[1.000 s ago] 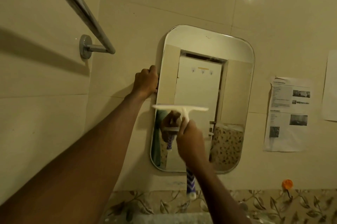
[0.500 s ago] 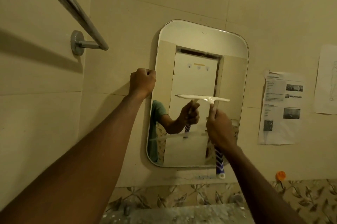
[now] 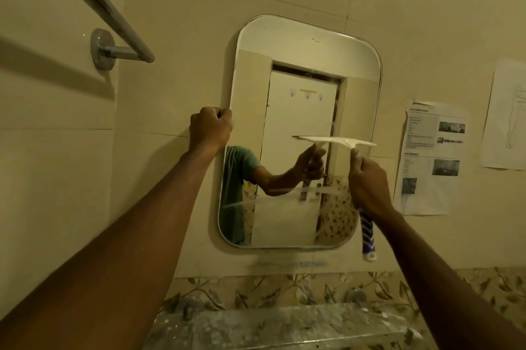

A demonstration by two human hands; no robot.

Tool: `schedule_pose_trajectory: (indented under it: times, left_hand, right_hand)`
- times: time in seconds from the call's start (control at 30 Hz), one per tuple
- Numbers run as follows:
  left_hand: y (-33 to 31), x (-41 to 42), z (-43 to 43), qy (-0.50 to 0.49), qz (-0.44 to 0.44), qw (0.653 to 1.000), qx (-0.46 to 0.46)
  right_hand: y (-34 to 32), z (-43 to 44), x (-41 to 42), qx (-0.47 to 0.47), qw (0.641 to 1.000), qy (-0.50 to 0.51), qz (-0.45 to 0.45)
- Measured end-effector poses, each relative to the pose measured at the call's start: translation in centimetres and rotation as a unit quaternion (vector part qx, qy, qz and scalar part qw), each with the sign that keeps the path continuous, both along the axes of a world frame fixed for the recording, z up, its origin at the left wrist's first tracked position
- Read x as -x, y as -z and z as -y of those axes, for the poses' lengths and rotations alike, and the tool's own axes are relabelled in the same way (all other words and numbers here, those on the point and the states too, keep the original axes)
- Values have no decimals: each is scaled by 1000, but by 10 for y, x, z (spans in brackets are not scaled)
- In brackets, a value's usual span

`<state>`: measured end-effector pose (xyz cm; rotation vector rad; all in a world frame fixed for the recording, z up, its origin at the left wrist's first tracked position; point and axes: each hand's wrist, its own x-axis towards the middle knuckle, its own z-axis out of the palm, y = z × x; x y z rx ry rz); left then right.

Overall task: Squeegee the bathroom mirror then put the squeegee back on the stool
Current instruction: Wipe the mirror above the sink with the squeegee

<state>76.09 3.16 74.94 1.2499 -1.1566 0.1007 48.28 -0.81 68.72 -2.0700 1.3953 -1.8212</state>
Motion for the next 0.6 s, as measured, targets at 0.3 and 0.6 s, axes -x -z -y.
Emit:
schedule_pose_trajectory:
  times: [0.3, 0.6]
  left_hand:
    - [8, 1, 4, -6, 0, 1000, 20]
    - [10, -1, 1, -8, -2, 1000, 9]
  right_hand:
    - [132, 1, 3, -83, 996, 24, 13]
    - [30, 21, 31, -21, 999, 1, 34]
